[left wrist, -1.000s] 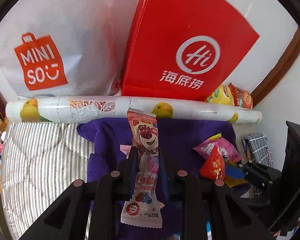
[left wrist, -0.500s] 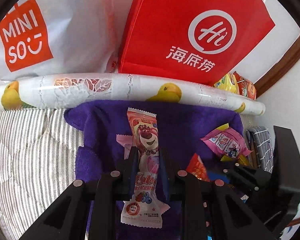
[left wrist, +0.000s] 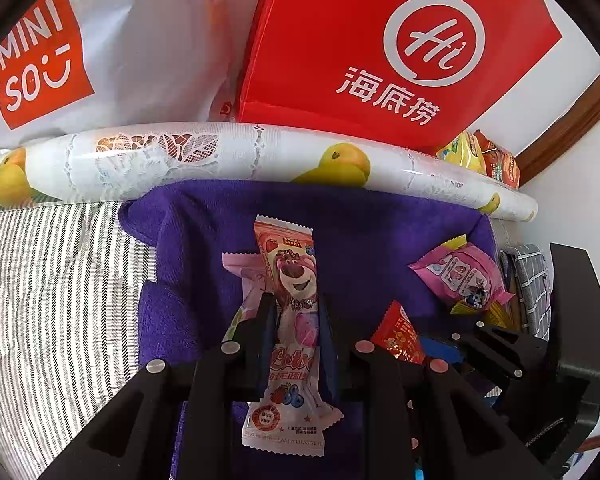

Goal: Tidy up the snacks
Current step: 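Open the right tool to drop the red packet while the left tool releases the lollipop packet, then move both open tools back toward the snack pile, then grasp the panda snack bag with the right tool and lift it, then grasp the pink strawberry bag with the left tool while the right tool holds the panda bag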

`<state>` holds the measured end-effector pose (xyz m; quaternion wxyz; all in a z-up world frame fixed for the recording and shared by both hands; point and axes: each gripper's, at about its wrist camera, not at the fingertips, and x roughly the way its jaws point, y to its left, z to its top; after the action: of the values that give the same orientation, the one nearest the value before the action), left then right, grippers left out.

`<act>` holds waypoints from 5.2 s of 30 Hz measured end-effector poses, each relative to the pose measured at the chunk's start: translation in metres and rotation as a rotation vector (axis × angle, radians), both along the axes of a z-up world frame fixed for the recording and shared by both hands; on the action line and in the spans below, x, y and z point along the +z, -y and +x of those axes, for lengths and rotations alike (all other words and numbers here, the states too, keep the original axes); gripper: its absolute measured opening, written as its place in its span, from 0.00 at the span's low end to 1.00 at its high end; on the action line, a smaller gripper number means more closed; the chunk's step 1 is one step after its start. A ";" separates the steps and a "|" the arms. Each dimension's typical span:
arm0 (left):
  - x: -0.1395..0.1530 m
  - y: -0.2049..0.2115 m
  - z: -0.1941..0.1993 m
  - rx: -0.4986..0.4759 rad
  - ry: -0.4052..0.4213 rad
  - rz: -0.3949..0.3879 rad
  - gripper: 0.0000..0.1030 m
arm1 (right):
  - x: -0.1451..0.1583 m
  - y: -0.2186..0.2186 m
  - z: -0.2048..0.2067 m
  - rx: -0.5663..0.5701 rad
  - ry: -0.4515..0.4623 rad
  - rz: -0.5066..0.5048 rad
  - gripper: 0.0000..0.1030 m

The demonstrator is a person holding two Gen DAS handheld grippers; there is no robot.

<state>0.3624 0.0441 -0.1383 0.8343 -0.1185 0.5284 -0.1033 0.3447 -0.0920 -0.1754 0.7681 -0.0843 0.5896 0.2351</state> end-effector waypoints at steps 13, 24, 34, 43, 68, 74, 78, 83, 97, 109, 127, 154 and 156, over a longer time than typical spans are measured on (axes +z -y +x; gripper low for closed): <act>-0.002 -0.005 0.001 -0.004 -0.020 -0.022 0.20 | 0.039 0.015 -0.009 -0.017 0.067 0.024 0.57; 0.018 -0.003 -0.008 -0.015 0.024 -0.025 0.43 | 0.086 0.038 -0.017 -0.123 0.234 0.056 0.57; 0.053 -0.007 -0.025 0.029 0.109 0.051 0.46 | 0.112 0.045 -0.061 -0.213 0.236 0.146 0.57; 0.101 -0.022 -0.067 0.067 0.228 0.072 0.53 | 0.117 -0.005 -0.134 -0.085 0.212 0.122 0.73; 0.040 -0.141 -0.192 0.209 0.150 0.043 0.53 | 0.056 -0.099 -0.166 0.048 0.334 -0.216 0.64; 0.030 -0.143 -0.205 0.221 0.129 0.032 0.53 | 0.063 -0.093 -0.173 0.056 0.326 -0.173 0.52; 0.023 -0.137 -0.215 0.219 0.109 0.034 0.53 | 0.077 -0.080 -0.177 0.012 0.331 -0.100 0.52; 0.015 -0.122 -0.226 0.204 0.085 0.044 0.53 | 0.105 -0.060 -0.192 -0.030 0.368 -0.017 0.52; -0.001 -0.056 -0.214 0.071 0.084 0.048 0.53 | 0.131 0.052 -0.266 -0.196 0.380 0.055 0.52; -0.025 -0.033 -0.196 -0.056 0.037 0.138 0.58 | 0.086 0.123 -0.290 -0.367 0.279 0.081 0.52; -0.038 -0.017 -0.183 -0.078 0.066 0.295 0.58 | 0.040 0.124 -0.276 -0.345 0.144 0.155 0.54; 0.010 -0.035 -0.244 -0.050 0.153 0.153 0.18 | 0.079 0.115 -0.297 -0.327 0.215 0.171 0.54; 0.010 -0.034 -0.245 -0.050 0.151 0.154 0.18 | 0.079 0.114 -0.297 -0.329 0.213 0.168 0.54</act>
<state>0.1171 0.0786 -0.1281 0.8756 -0.0325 0.4731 -0.0919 0.0475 -0.2064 -0.0960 0.8584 0.0528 0.4892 0.1447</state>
